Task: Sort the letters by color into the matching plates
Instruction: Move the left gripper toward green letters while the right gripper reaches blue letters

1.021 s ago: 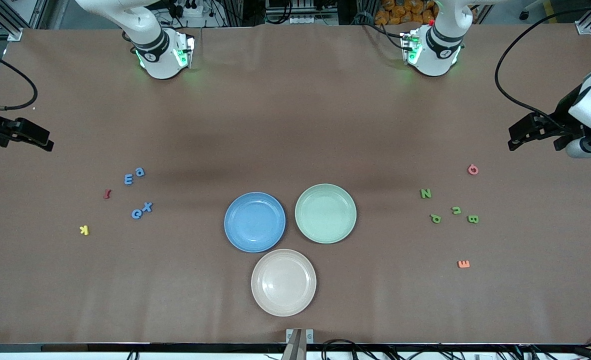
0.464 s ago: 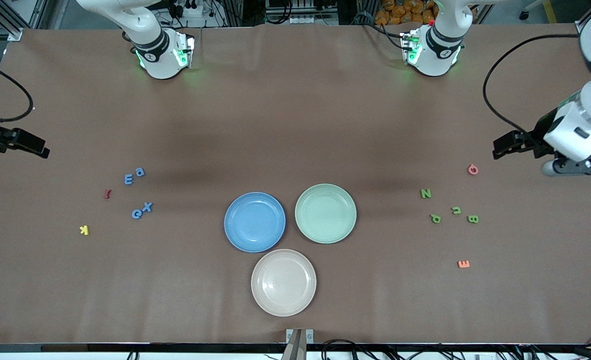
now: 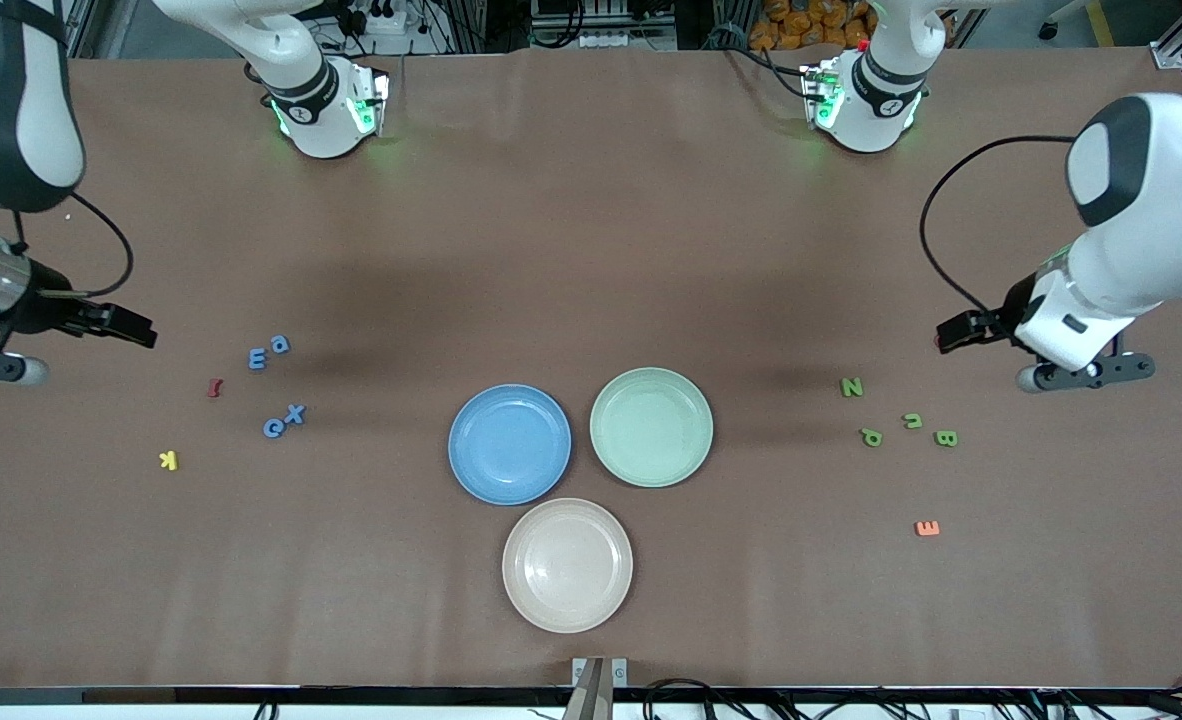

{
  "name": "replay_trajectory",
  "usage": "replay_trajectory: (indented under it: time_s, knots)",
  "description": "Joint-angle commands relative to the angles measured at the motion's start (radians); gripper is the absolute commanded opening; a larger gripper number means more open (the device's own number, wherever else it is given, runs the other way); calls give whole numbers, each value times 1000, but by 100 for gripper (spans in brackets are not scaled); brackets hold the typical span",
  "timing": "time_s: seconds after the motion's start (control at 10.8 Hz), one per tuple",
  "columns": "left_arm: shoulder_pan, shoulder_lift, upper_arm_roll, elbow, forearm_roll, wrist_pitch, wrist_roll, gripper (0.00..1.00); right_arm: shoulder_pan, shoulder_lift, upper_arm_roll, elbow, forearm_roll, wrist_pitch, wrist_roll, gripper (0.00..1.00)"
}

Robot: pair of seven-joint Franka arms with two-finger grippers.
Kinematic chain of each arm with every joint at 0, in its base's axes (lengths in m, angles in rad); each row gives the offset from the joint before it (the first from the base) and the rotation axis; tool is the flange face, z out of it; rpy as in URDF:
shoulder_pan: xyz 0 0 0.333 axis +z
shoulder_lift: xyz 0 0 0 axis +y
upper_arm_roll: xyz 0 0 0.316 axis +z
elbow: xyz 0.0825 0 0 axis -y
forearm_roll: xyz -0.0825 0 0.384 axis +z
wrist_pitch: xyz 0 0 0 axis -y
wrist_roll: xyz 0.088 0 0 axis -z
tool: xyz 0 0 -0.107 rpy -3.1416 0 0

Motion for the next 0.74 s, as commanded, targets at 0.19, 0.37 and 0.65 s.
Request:
replay_trajectory:
  time_s: [0.19, 0.37, 0.65]
  knots:
    - [-62, 146, -1, -37, 46, 185, -217, 100, -28, -33, 9, -177, 46, 164, 285, 100]
    - [-69, 145, -10, -151, 78, 348, -285, 100, -49, -30, 9, -206, 46, 177, 418, 100]
    - [-93, 169, -10, -271, 82, 521, -332, 100, -46, -7, 9, -261, 46, 260, 652, 100]
